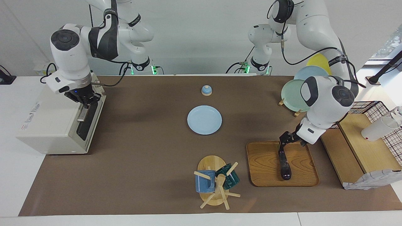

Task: Put eggplant into oven

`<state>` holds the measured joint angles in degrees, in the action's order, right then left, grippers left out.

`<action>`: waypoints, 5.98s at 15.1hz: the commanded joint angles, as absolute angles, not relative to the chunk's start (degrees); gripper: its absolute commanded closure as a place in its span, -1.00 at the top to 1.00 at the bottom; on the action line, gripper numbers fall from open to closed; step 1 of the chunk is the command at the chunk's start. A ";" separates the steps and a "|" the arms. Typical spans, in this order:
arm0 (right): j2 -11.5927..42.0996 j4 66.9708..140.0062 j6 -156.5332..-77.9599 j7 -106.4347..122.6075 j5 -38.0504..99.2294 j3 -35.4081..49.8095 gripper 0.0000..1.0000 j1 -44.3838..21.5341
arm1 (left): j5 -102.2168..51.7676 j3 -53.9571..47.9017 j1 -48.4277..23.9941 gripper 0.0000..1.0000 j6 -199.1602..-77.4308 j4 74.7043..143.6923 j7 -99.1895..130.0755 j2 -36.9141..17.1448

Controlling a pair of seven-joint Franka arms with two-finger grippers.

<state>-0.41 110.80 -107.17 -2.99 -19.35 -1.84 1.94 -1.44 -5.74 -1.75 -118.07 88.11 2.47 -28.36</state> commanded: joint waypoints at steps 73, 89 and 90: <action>13.77 100.95 -116.56 -20.35 3.25 0.53 1.00 -26.60 | -5.98 -5.89 -9.16 1.00 -111.38 101.97 12.85 -7.04; 33.75 88.24 -124.20 -42.45 -4.83 0.62 0.24 -44.30 | -2.64 -5.98 -1.49 1.00 -99.32 102.39 2.37 2.11; 33.58 88.59 -123.67 -42.54 -4.83 0.62 0.19 -44.38 | -2.64 -5.98 -1.49 1.00 -99.40 102.39 2.37 2.11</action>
<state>35.71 85.50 -123.60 -42.44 -4.03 0.17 -44.60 -3.59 -5.30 -2.45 -99.74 101.62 3.09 1.26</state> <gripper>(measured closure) 0.361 0.000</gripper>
